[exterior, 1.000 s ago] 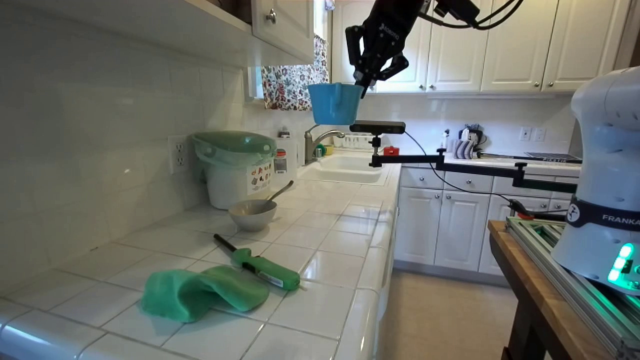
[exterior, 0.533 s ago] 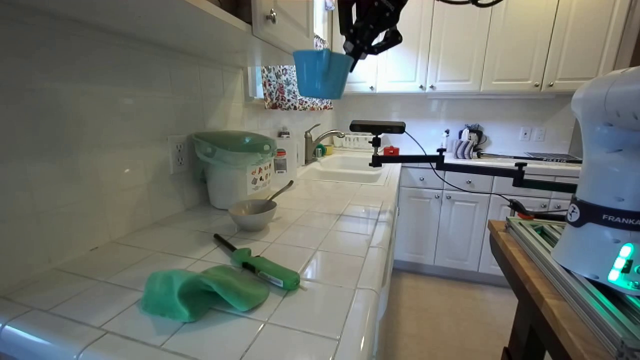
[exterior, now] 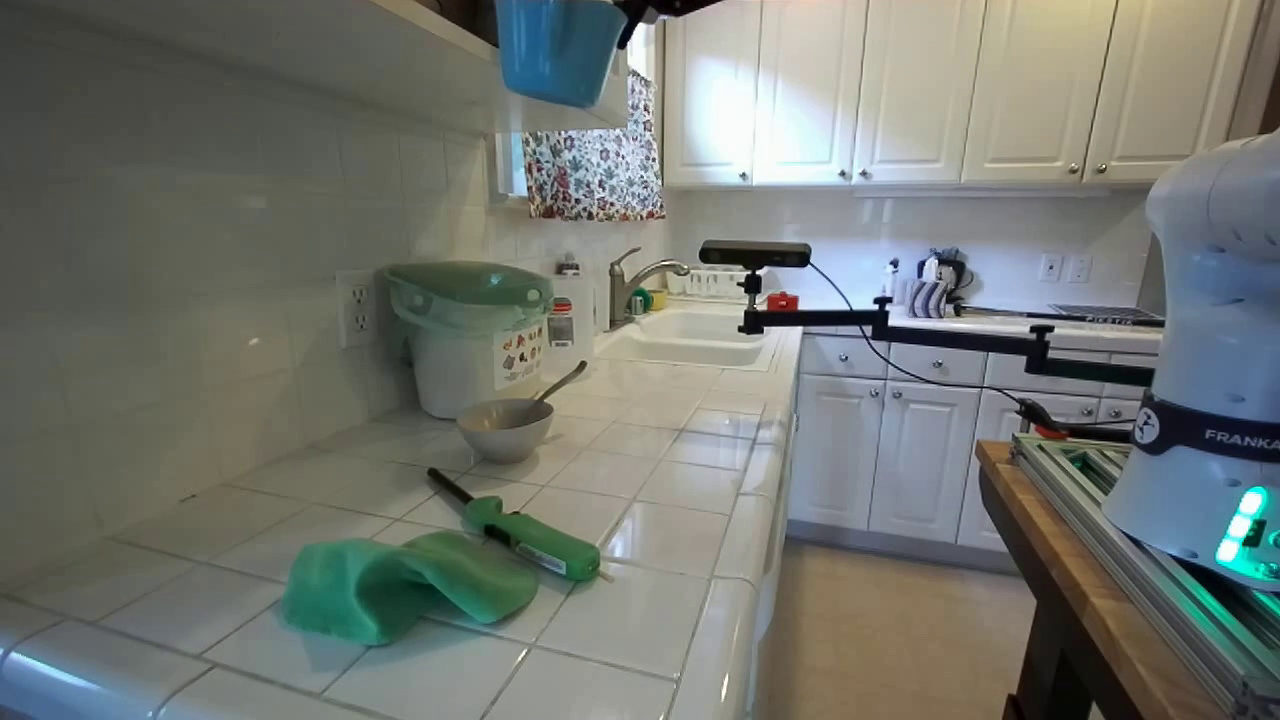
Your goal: Put the blue object inside the top cupboard
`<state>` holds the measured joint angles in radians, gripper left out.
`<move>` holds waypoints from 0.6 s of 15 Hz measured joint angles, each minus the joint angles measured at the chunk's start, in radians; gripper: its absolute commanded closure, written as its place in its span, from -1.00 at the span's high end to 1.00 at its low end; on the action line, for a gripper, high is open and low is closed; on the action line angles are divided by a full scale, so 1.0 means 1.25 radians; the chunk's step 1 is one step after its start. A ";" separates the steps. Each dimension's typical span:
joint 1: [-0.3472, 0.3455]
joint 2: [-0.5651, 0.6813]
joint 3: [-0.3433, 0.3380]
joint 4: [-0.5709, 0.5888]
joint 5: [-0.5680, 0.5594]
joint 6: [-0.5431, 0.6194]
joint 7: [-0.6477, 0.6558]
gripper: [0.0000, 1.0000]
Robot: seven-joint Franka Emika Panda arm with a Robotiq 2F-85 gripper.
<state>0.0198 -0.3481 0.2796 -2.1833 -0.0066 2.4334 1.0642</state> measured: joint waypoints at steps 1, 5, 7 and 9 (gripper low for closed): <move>-0.002 0.028 0.001 0.030 -0.010 0.000 0.000 -0.98; -0.002 0.126 0.000 0.162 -0.046 -0.010 0.004 -0.98; -0.002 0.148 -0.009 0.212 -0.049 -0.031 0.006 -0.98; -0.002 0.157 -0.025 0.252 -0.050 -0.054 0.006 -0.98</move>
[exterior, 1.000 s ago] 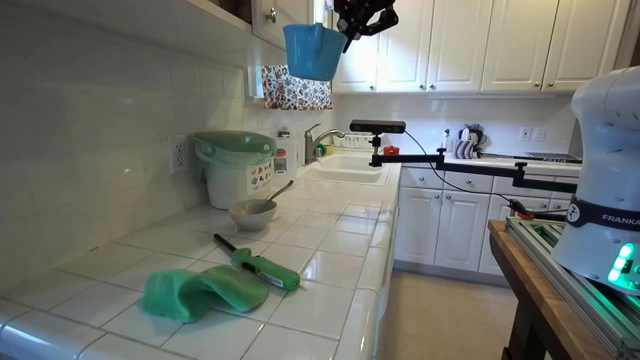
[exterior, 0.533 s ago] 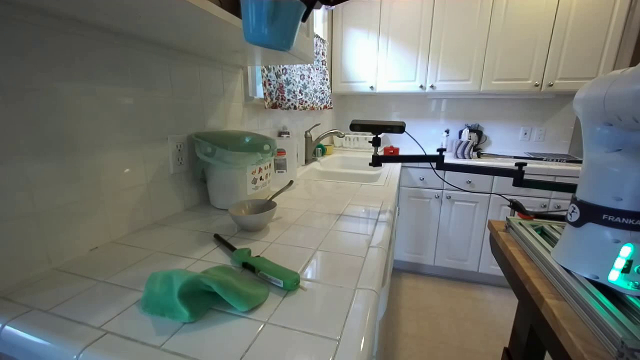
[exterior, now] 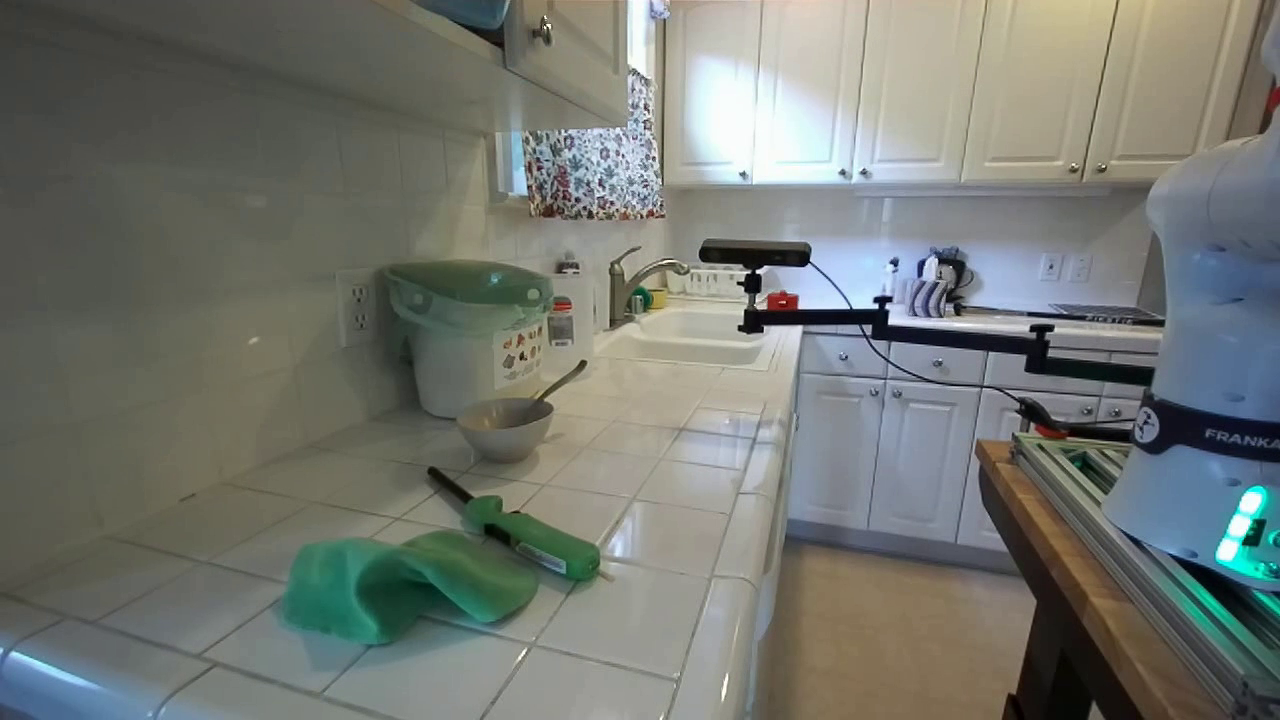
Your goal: Put the blue object inside the top cupboard
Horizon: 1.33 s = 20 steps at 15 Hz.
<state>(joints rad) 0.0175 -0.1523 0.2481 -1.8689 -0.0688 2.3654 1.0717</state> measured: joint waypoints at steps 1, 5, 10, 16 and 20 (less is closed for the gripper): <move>0.000 0.004 -0.008 0.018 0.000 -0.010 0.000 -0.98; 0.003 0.035 -0.019 0.087 -0.001 -0.026 0.011 -0.98; 0.026 0.118 -0.021 0.181 -0.029 -0.028 0.051 -0.98; 0.058 0.203 -0.049 0.297 -0.048 -0.056 0.068 -0.98; 0.082 0.248 -0.070 0.360 -0.051 -0.078 0.068 -0.98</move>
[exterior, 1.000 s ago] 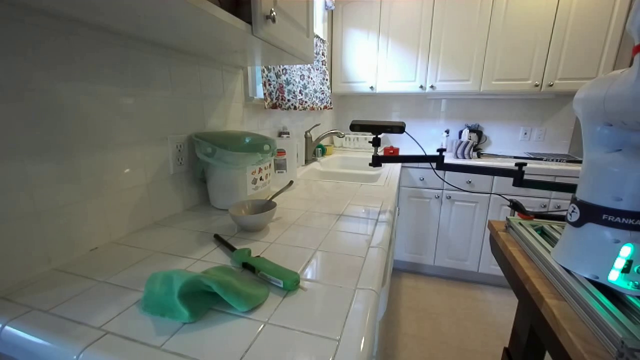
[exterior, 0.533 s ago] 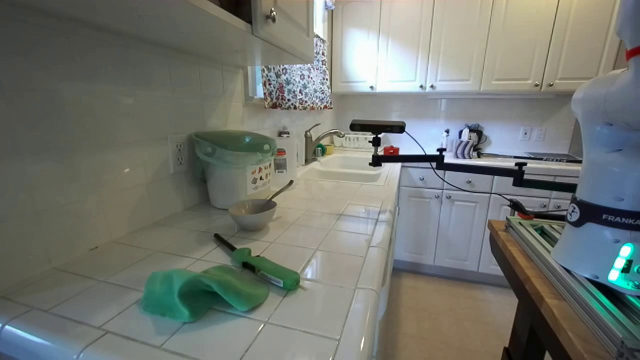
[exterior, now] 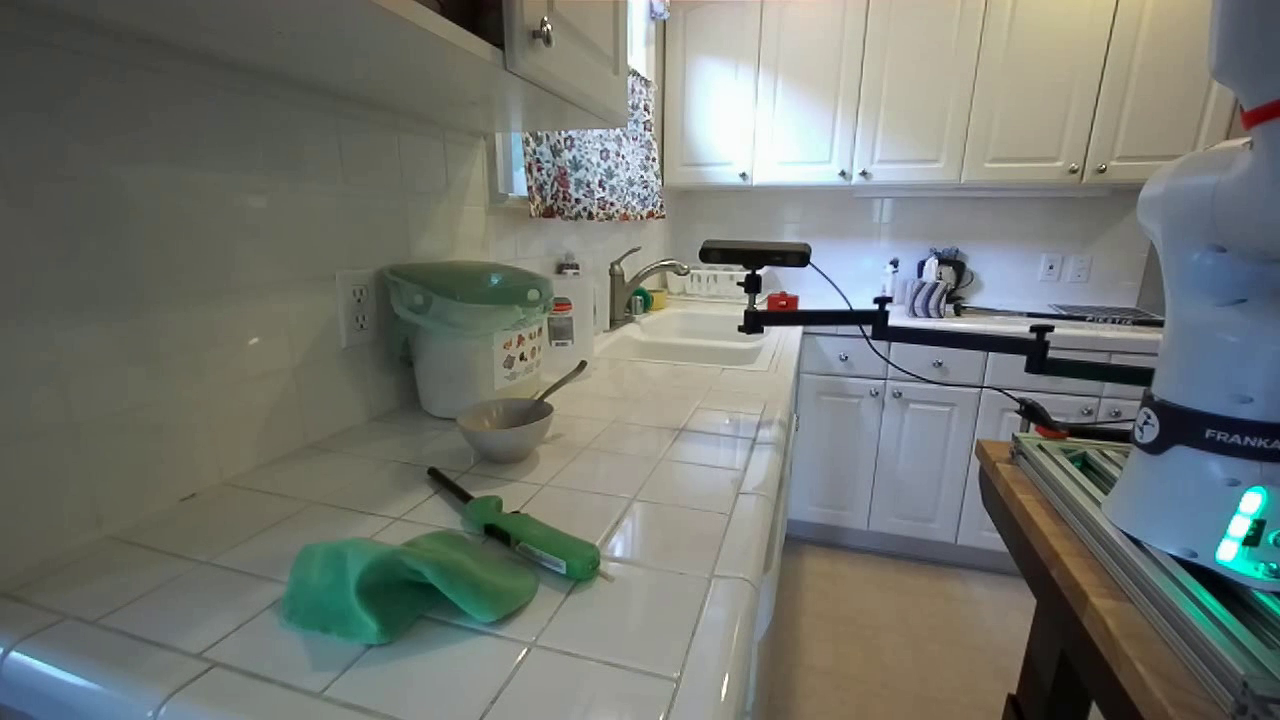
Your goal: Put the blue object inside the top cupboard
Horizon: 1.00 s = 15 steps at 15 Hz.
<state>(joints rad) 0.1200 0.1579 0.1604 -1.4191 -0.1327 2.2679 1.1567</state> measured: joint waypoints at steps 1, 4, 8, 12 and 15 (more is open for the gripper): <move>0.005 0.011 -0.005 0.014 0.000 -0.006 0.000 -0.98; 0.017 0.043 -0.023 0.049 0.000 -0.009 0.000 -0.98; 0.019 0.076 -0.033 0.089 0.000 -0.008 0.000 -0.98; 0.020 0.096 -0.033 0.119 0.000 -0.021 0.000 -0.98; 0.021 0.105 -0.033 0.138 -0.001 -0.038 0.000 -0.40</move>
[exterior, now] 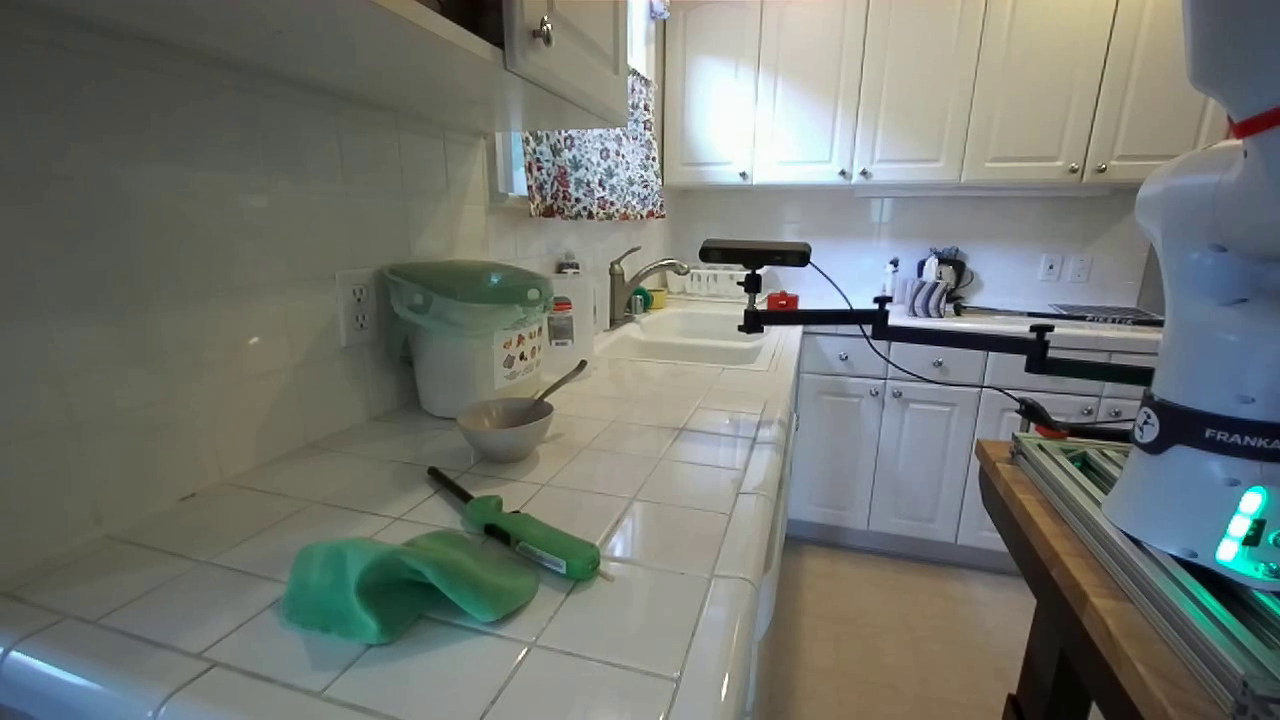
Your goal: Put the blue object inside the top cupboard
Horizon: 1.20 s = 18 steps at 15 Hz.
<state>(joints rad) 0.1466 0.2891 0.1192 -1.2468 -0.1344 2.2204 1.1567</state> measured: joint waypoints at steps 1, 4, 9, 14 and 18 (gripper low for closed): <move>0.000 0.002 0.000 0.004 -0.001 -0.004 0.000 -0.39; 0.002 0.003 0.000 0.013 -0.009 -0.018 0.000 0.01; 0.006 0.000 0.000 0.041 -0.016 -0.031 0.000 0.78; 0.018 -0.044 0.004 0.057 -0.018 -0.082 0.000 1.00; 0.025 -0.125 0.007 0.038 -0.015 -0.205 -0.018 1.00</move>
<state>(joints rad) 0.1775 0.1333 0.1279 -1.1993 -0.1537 1.9638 1.1347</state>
